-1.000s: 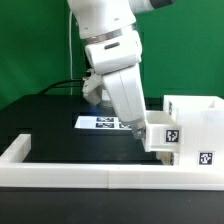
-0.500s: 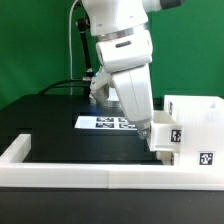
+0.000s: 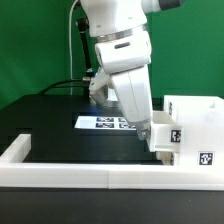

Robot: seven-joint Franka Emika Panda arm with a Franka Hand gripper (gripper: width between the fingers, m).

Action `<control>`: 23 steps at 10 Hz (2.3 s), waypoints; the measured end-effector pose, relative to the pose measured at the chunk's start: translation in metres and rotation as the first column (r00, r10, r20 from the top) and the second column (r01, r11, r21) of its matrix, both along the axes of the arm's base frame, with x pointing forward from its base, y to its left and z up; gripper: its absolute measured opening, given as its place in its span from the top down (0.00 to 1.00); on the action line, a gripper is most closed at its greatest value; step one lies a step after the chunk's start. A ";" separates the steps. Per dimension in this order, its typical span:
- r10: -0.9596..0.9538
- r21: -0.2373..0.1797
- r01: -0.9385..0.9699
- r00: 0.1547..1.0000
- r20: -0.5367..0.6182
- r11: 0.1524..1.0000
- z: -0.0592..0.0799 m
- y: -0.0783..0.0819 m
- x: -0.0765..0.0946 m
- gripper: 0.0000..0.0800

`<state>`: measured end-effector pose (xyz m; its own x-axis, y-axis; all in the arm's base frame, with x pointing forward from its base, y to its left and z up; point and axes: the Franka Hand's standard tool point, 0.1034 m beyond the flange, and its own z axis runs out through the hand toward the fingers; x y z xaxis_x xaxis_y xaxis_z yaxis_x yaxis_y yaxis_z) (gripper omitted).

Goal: Assemble drawer

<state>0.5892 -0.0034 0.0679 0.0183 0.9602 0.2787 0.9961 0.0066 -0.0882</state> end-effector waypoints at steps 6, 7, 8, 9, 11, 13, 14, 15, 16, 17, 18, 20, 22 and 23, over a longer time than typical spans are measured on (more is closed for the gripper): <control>0.061 -0.034 -0.060 0.997 0.038 0.998 -0.003 0.013 0.006 0.19; 0.050 -0.044 -0.049 0.998 0.033 0.998 -0.003 0.013 0.005 0.19; 0.036 -0.047 -0.035 0.999 0.028 0.998 -0.004 0.014 0.005 0.19; 0.013 -0.046 -0.012 1.000 0.027 0.999 -0.004 0.021 0.004 0.19; -0.024 -0.044 0.026 0.999 0.034 0.999 -0.005 0.032 0.003 0.19; -0.031 -0.045 0.032 0.999 0.037 0.998 -0.006 0.032 0.003 0.19; -0.031 -0.045 0.033 0.999 0.037 0.998 -0.007 0.032 0.002 0.19; -0.031 -0.045 0.033 0.999 0.036 0.998 -0.007 0.032 0.002 0.19; -0.030 -0.044 0.032 0.999 0.035 0.999 -0.008 0.032 0.002 0.19; -0.028 -0.045 0.029 0.999 0.035 0.999 -0.008 0.033 0.002 0.19; -0.024 -0.047 0.026 0.999 0.037 0.999 -0.009 0.033 0.002 0.19; -0.026 -0.056 0.028 0.999 0.039 0.998 -0.008 0.033 0.002 0.19; -0.029 -0.056 0.030 0.999 0.022 0.998 -0.007 0.026 0.001 0.19; -0.030 -0.056 0.031 0.999 0.014 0.998 -0.008 0.027 0.000 0.19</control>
Offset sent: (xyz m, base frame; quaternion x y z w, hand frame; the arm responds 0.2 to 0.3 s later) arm 0.0084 0.0291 -0.0004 -0.0209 -0.0114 -0.0769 0.9968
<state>0.5892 0.0232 0.0604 0.0445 0.9734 0.2248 0.9968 -0.0285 -0.0740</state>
